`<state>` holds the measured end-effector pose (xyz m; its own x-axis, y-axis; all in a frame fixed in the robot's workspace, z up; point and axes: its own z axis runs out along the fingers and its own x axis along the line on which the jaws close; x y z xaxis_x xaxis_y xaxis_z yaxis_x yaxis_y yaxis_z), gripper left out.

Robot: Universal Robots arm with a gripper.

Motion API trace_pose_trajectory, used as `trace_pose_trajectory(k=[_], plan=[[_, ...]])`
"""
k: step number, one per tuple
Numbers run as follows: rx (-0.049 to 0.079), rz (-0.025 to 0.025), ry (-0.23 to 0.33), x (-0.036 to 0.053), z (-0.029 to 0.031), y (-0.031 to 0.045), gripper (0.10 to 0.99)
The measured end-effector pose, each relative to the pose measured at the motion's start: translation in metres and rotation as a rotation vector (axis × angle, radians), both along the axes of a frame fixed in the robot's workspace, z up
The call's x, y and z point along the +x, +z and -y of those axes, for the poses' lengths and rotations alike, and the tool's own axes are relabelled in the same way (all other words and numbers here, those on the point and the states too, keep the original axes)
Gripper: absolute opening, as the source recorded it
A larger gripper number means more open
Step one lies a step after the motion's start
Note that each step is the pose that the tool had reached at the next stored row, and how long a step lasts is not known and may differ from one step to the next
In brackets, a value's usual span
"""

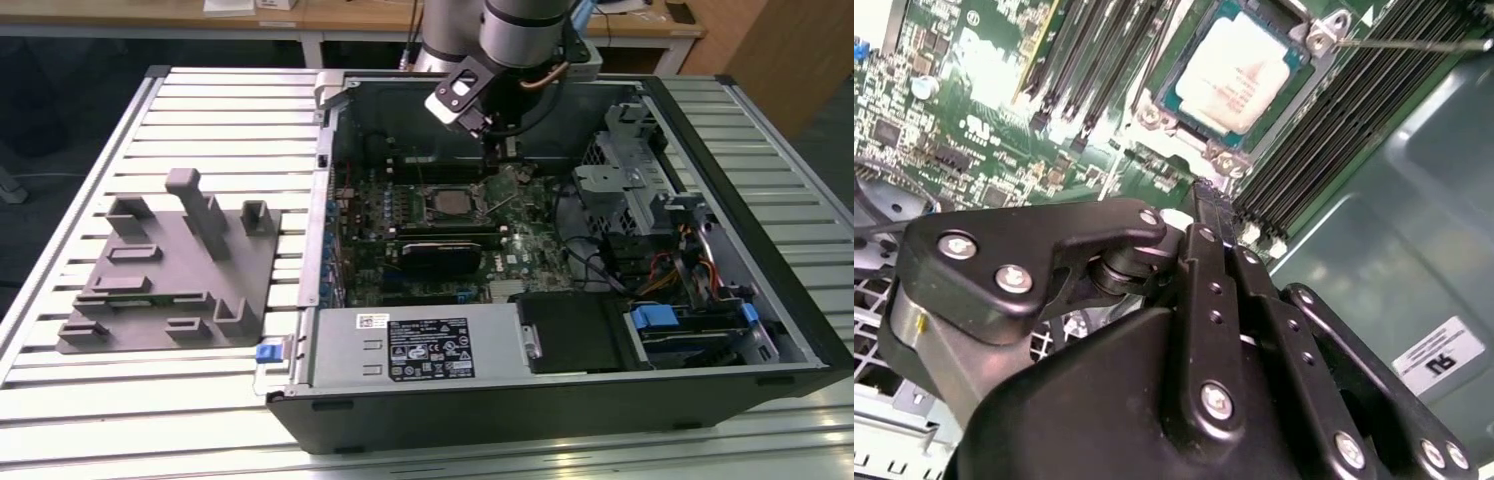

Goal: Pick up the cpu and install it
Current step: 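Close the cpu cover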

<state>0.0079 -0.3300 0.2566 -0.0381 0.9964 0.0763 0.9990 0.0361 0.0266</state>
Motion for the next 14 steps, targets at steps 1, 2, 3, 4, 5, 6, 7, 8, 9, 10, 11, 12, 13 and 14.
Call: trace_pose_trajectory(k=[1, 2, 3, 4, 5, 6, 7, 8, 9, 10, 11, 12, 13, 14], plan=[[0.000, 0.0000, 0.000, 0.0015, -0.0001, 0.0000, 0.106], [0.000, 0.0000, 0.000, 0.0028, -0.0002, 0.0000, 0.106], [0.000, 0.0000, 0.000, 0.0043, -0.0003, 0.0000, 0.106], [0.000, 0.0000, 0.000, 0.0059, -0.0003, -0.0001, 0.106], [0.000, -0.0001, 0.000, 0.0075, -0.0005, -0.0001, 0.106], [0.000, -0.0001, 0.000, 0.0086, -0.0006, -0.0001, 0.106], [0.000, 0.0000, 0.000, 0.0097, -0.0008, -0.0001, 0.106], [0.000, 0.0000, 0.000, 0.0108, -0.0009, -0.0001, 0.106], [0.000, 0.0001, 0.000, 0.0117, -0.0010, -0.0001, 0.106], [-0.001, 0.0000, 0.000, 0.0122, -0.0010, -0.0001, 0.106], [-0.001, 0.0000, 0.000, 0.0126, -0.0011, -0.0002, 0.106], [-0.002, 0.0000, 0.000, 0.0130, -0.0011, -0.0003, 0.106], [-0.003, 0.0000, 0.000, 0.0135, -0.0011, -0.0003, 0.106], [-0.003, 0.0000, 0.000, 0.0143, -0.0012, -0.0003, 0.106]])
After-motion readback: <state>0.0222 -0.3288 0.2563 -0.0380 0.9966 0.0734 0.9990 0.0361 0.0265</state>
